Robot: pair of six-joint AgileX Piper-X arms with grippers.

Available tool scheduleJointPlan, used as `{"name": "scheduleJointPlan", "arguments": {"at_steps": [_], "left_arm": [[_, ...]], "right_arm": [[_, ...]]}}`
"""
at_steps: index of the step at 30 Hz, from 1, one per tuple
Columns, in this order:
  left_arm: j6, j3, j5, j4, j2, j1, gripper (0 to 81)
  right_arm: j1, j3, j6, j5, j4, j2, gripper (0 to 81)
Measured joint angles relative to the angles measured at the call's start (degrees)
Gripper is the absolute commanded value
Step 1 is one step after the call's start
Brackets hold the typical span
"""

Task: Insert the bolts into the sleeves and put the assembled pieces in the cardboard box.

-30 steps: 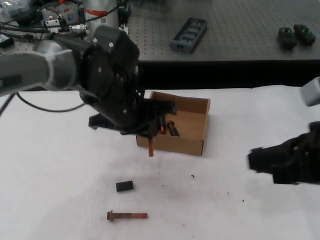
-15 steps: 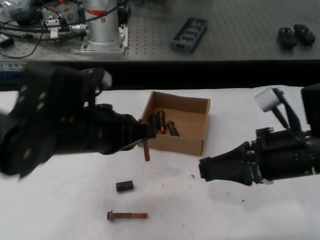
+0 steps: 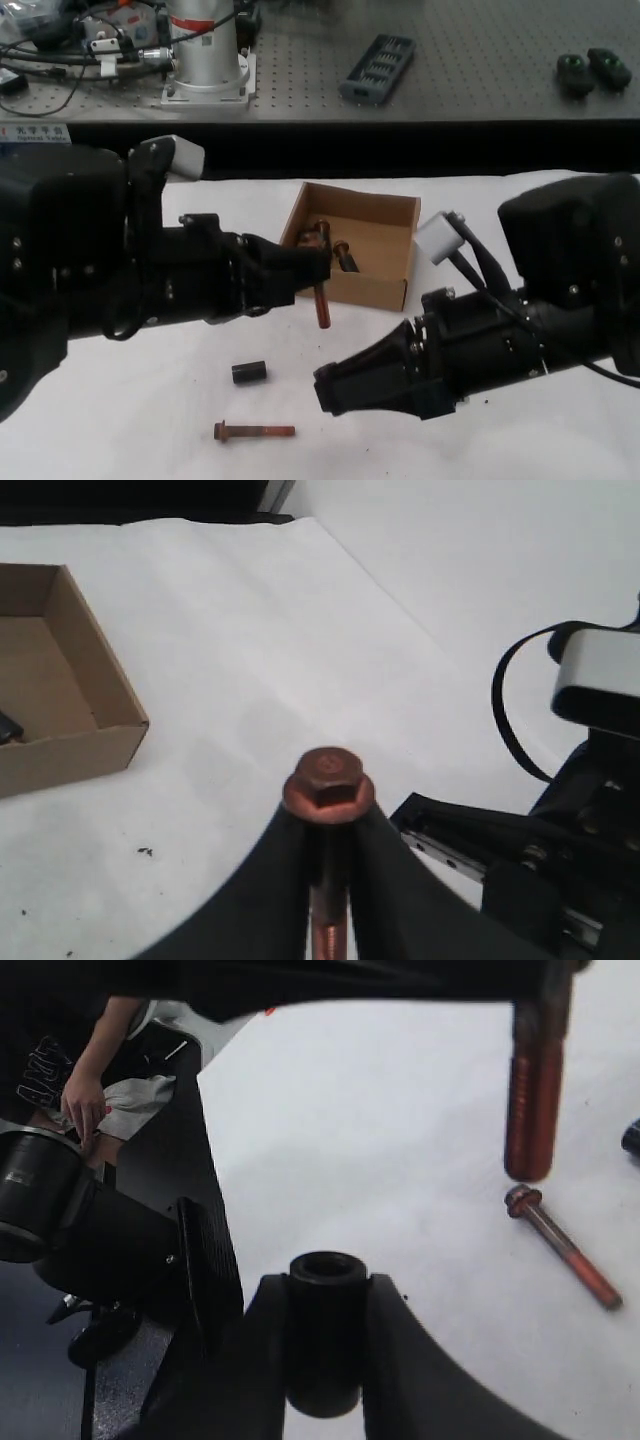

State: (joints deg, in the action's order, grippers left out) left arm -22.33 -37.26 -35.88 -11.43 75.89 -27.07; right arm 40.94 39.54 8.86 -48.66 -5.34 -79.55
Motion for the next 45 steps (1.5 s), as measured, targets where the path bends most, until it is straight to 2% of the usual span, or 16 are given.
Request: {"name": "scheduleJointPlan", "arguments": {"at_steps": [8,12,20,32,37,45], "left_arm": [[1.34,0.0,-2.17,-0.36,-6.62,2.25,0.6],[1.34,0.0,-4.06,0.97,-8.34,2.24,0.6],[1.34,0.0,-7.16,1.76,-10.29,2.24,0.6],[-5.31,0.0,-7.64,-3.24,-10.72,2.24,0.6],[-6.37,0.0,-7.64,-4.03,-10.72,1.25,0.6],[-7.78,0.0,-5.48,-6.59,-10.72,-2.32,0.6]], "right_arm": [[0.29,0.06,-3.83,1.62,-3.42,4.14,4.3],[0.29,0.06,-8.51,1.87,-5.15,5.9,4.3],[0.29,0.06,-11.29,4.41,-5.14,9.17,4.3],[0.29,0.06,-12.67,7.12,-2.72,10.24,4.3],[0.1,0.06,-12.79,9.28,2.19,10.24,4.3],[-2.97,0.06,-10.84,9.0,4.45,10.24,4.3]]}}
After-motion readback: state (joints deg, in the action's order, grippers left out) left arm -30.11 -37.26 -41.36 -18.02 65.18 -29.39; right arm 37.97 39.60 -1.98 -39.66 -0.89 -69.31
